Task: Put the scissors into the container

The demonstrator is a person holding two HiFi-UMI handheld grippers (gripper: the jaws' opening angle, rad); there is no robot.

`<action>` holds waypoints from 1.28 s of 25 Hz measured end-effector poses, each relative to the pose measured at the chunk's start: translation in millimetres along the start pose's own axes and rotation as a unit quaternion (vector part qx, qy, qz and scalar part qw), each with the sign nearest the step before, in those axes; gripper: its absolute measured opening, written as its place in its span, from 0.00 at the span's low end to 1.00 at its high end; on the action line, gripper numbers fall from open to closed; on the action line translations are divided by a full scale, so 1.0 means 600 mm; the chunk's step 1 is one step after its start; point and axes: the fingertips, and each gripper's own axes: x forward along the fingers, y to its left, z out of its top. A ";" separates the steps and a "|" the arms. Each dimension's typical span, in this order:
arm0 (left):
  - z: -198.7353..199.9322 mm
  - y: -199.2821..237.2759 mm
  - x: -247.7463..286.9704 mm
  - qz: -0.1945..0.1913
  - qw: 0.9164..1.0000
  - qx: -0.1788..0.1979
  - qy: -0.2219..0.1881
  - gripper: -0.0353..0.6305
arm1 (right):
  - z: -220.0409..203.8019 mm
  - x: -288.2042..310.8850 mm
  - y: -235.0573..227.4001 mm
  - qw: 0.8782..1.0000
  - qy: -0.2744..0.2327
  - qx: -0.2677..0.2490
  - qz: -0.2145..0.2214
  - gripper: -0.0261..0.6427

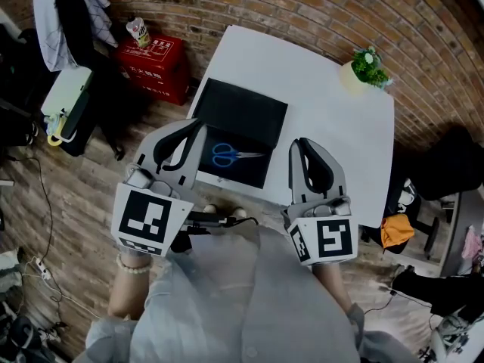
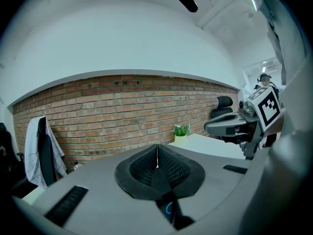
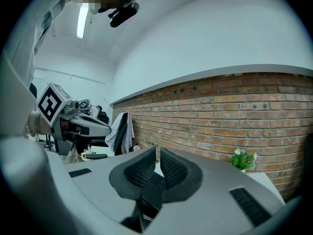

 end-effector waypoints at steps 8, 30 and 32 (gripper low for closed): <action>-0.008 0.004 -0.009 -0.002 1.000 0.002 0.002 0.08 | -0.003 -0.004 0.014 1.000 0.002 -0.006 -0.001 0.13; -0.019 0.003 -0.012 -0.005 1.000 0.006 0.010 0.08 | -0.030 -0.011 0.019 1.000 0.022 -0.002 -0.010 0.12; -0.019 0.003 -0.011 -0.005 1.000 0.005 0.010 0.08 | -0.030 -0.011 0.019 1.000 0.023 -0.002 -0.010 0.12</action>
